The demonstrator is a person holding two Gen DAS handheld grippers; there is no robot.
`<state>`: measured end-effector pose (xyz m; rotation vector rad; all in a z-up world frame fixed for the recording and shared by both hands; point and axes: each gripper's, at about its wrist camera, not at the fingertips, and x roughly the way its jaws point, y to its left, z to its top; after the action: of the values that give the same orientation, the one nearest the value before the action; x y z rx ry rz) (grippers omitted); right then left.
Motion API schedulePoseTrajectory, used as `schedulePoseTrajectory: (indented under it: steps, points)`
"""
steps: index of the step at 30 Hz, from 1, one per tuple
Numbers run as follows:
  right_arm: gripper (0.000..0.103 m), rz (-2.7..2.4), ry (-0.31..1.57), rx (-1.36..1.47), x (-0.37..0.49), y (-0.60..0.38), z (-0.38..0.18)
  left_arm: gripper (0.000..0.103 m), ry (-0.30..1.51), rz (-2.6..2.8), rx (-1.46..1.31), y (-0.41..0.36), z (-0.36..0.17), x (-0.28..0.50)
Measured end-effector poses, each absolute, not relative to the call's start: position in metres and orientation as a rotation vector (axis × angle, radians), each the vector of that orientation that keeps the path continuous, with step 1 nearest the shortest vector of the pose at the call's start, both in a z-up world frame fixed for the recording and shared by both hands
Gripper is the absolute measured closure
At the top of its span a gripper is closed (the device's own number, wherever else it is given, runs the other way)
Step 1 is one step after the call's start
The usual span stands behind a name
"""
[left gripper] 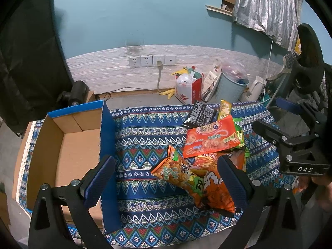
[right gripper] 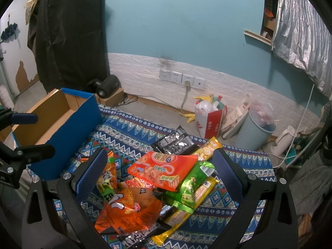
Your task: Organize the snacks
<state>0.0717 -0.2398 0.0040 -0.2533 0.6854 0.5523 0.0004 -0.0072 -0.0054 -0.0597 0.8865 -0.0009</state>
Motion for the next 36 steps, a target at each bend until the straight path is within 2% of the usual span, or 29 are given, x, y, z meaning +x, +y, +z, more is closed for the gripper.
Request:
schedulePoseTrajectory:
  steps: [36]
  points:
    - [0.004,0.546,0.704,-0.261,0.0681,-0.2425,-0.0033,0.003,0.911,0.017,-0.033,-0.0079,-0.0129,0.0015]
